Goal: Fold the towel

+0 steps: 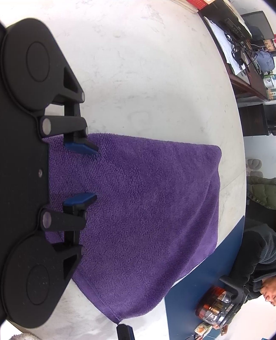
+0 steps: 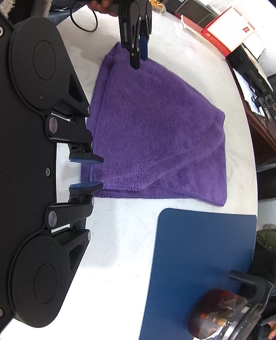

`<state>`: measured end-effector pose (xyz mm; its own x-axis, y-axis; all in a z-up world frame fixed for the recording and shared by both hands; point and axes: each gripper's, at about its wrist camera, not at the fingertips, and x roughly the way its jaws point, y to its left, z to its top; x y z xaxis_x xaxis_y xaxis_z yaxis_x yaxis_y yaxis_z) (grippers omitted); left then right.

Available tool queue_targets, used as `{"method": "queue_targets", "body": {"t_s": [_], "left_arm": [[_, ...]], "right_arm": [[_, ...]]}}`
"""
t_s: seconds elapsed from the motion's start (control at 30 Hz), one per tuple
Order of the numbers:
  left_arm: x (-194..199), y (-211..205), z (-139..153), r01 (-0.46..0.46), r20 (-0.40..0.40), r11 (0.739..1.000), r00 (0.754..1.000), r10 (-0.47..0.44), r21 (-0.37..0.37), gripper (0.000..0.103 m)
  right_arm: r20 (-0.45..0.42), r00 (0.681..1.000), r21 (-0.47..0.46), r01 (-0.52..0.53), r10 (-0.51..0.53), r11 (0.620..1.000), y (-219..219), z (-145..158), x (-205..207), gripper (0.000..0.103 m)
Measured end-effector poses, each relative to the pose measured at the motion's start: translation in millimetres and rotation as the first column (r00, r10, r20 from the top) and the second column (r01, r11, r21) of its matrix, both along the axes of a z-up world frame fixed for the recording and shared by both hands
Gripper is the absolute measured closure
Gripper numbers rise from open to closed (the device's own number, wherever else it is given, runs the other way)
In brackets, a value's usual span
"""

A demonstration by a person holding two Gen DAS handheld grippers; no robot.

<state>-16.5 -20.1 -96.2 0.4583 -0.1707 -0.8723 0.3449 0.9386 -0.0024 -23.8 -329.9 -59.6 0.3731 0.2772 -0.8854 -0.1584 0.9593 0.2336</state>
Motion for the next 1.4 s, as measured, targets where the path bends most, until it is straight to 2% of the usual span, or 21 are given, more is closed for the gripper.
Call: {"method": "queue_targets", "body": {"t_s": [0.4, 0.57, 0.8, 0.97, 1.1, 1.13, 1.17, 1.4], "left_arm": [[1, -3, -1, 0.011, -0.003, 1.000, 1.000, -0.011, 0.016, 0.063], [1, -3, -1, 0.014, -0.005, 1.000, 1.000, -0.014, 0.017, 0.063], [1, -3, -1, 0.015, -0.005, 1.000, 1.000, -0.015, 0.016, 0.062], [1, -3, -1, 0.017, -0.005, 1.000, 1.000, -0.017, 0.014, 0.062], [1, -3, -1, 0.016, -0.006, 1.000, 1.000, -0.016, 0.011, 0.062], [1, -3, -1, 0.016, -0.006, 1.000, 1.000, -0.016, 0.010, 0.062], [0, -2, -1, 0.012, -0.008, 1.000, 1.000, -0.012, 0.006, 0.062], [-2, 6, 3, -0.006, -0.017, 1.000, 1.000, 0.006, -0.005, 0.062]], "right_arm": [[-0.008, 0.999, -0.010, 0.048, -0.049, 0.999, -4, -12, 5, 0.081], [-0.018, 0.999, -0.004, 0.035, -0.035, 0.999, 0, -19, 10, 0.081], [-0.007, 1.000, 0.029, 0.028, -0.028, 0.999, 2, -11, 9, 0.081], [-0.024, 0.998, 0.022, 0.050, -0.049, 0.999, -3, -18, 12, 0.081], [-0.022, 1.000, -0.002, 0.014, -0.014, 1.000, 7, -21, 14, 0.081], [-0.019, 1.000, -0.013, -0.001, 0.000, 1.000, 10, -22, 14, 0.085], [-0.014, 1.000, -0.032, -0.018, 0.018, 0.999, 14, -23, 14, 0.095], [0.030, 0.998, -0.050, -0.056, 0.058, 0.997, 17, -14, 11, 0.099]]}}
